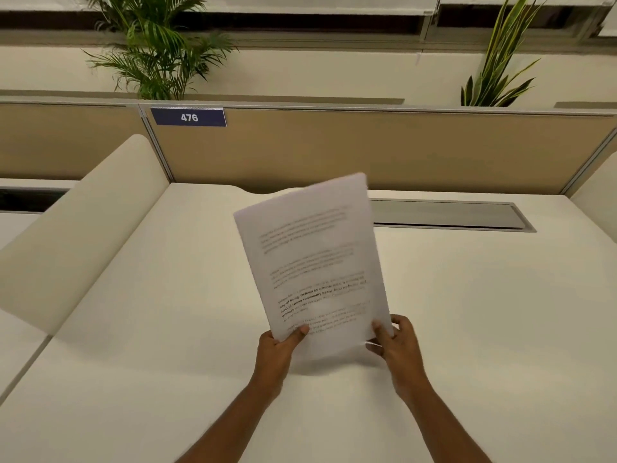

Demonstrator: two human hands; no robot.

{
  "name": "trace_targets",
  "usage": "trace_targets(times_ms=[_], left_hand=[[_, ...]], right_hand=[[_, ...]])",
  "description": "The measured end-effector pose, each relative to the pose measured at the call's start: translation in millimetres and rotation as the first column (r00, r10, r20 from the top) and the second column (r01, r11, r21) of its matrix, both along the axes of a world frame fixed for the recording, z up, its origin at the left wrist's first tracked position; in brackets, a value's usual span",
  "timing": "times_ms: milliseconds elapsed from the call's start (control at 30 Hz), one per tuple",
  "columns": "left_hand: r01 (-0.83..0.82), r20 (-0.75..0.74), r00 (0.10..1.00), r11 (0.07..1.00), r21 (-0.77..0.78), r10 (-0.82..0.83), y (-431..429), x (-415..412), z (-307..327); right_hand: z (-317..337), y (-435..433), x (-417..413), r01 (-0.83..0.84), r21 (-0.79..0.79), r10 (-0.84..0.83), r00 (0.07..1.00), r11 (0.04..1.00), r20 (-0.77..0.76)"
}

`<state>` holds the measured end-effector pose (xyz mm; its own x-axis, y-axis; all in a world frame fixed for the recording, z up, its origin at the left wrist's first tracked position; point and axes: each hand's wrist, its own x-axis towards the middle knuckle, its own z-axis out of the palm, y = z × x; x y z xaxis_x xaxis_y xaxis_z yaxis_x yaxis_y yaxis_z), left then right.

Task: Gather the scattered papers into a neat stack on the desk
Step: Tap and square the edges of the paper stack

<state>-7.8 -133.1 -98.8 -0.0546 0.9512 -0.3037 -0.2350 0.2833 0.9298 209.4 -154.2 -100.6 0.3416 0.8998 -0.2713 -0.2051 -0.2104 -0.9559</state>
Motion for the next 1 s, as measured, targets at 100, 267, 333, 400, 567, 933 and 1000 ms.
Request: trace_targets(times_ms=[100, 267, 333, 400, 567, 933, 1000], left_hand=[[-0.045, 0.176, 0.984, 0.999, 0.015, 0.041, -9, 14, 14], [-0.138, 0.263, 0.948, 0.975, -0.176, 0.182, -33, 42, 16], [-0.156, 0.256, 0.944, 0.965, -0.209, 0.208, -45, 49, 15], [-0.152, 0.275, 0.939, 0.965, -0.214, 0.209, -53, 52, 13], [-0.287, 0.287, 0.901, 0.943, -0.170, 0.326, -27, 10, 30], [0.237, -0.305, 0.930, 0.969, 0.069, -0.206, 4, -97, 42], [0.163, -0.178, 0.973, 0.982, 0.097, -0.144, -1, -91, 38]], right_hand=[[15, 0, -3, 0.030, -0.027, -0.037, 0.930, 0.999, -0.365], [24, -15, -36, -0.214, 0.067, 0.215, 0.808, 0.974, -0.548], [27, -18, -43, -0.183, 0.100, 0.209, 0.848, 0.978, -0.488], [29, -19, -45, -0.133, 0.095, 0.159, 0.914, 0.987, -0.372], [41, -16, -16, -0.110, 0.048, 0.114, 0.990, 0.993, -0.086], [52, -28, 41, -0.400, -0.015, 0.397, 0.904, 0.917, 0.157], [49, -30, 39, -0.398, -0.015, 0.395, 0.906, 0.917, 0.154]])
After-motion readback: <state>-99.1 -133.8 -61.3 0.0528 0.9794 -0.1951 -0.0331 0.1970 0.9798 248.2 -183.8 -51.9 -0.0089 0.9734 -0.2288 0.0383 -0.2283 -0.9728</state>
